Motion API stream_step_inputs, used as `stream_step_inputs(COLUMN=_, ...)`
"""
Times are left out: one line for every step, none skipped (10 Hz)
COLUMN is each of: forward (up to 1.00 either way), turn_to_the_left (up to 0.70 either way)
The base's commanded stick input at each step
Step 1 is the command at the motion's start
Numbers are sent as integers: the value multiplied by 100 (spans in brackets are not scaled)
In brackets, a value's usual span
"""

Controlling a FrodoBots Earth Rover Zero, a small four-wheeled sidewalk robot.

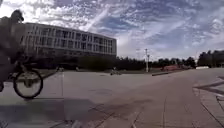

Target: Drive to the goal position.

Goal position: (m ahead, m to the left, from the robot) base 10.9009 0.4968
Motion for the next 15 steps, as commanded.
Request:
stream_step_inputs(forward=70, turn_to_the_left=0)
stream_step_inputs(forward=70, turn_to_the_left=0)
stream_step_inputs(forward=70, turn_to_the_left=0)
stream_step_inputs(forward=70, turn_to_the_left=0)
stream_step_inputs(forward=70, turn_to_the_left=0)
stream_step_inputs(forward=70, turn_to_the_left=0)
stream_step_inputs(forward=70, turn_to_the_left=0)
stream_step_inputs(forward=70, turn_to_the_left=0)
stream_step_inputs(forward=70, turn_to_the_left=0)
stream_step_inputs(forward=70, turn_to_the_left=0)
stream_step_inputs(forward=70, turn_to_the_left=10)
stream_step_inputs(forward=70, turn_to_the_left=16)
stream_step_inputs(forward=70, turn_to_the_left=2)
stream_step_inputs(forward=70, turn_to_the_left=0)
stream_step_inputs(forward=70, turn_to_the_left=0)
